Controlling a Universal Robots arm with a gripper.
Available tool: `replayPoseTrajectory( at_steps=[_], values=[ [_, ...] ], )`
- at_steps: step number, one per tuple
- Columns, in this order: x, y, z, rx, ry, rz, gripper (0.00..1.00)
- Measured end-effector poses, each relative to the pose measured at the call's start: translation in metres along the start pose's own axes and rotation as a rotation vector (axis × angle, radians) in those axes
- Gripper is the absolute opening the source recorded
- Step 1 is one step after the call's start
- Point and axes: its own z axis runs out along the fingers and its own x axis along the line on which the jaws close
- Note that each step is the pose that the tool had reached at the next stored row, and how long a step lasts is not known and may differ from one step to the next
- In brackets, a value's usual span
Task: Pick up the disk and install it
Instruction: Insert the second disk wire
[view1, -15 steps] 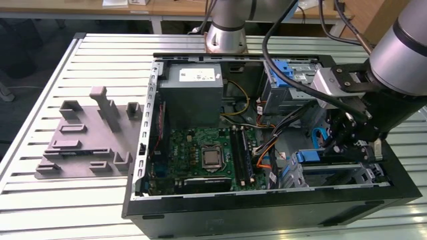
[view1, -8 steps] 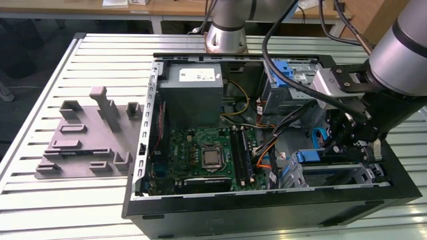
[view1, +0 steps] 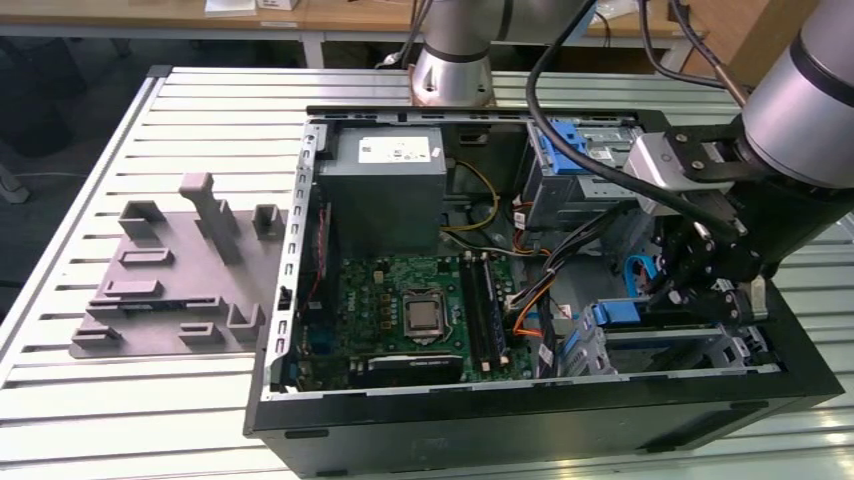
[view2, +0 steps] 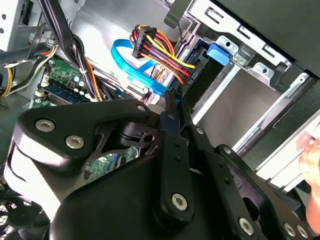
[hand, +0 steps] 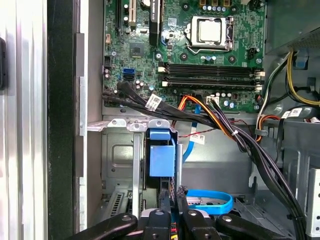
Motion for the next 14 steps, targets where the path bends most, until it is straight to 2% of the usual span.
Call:
replayPoseTrajectory(
  at_steps=[14],
  values=[
    [0.0012, -0.0005, 0.0023, -0.0011, 0.0006, 0.001, 0.16]
  ],
)
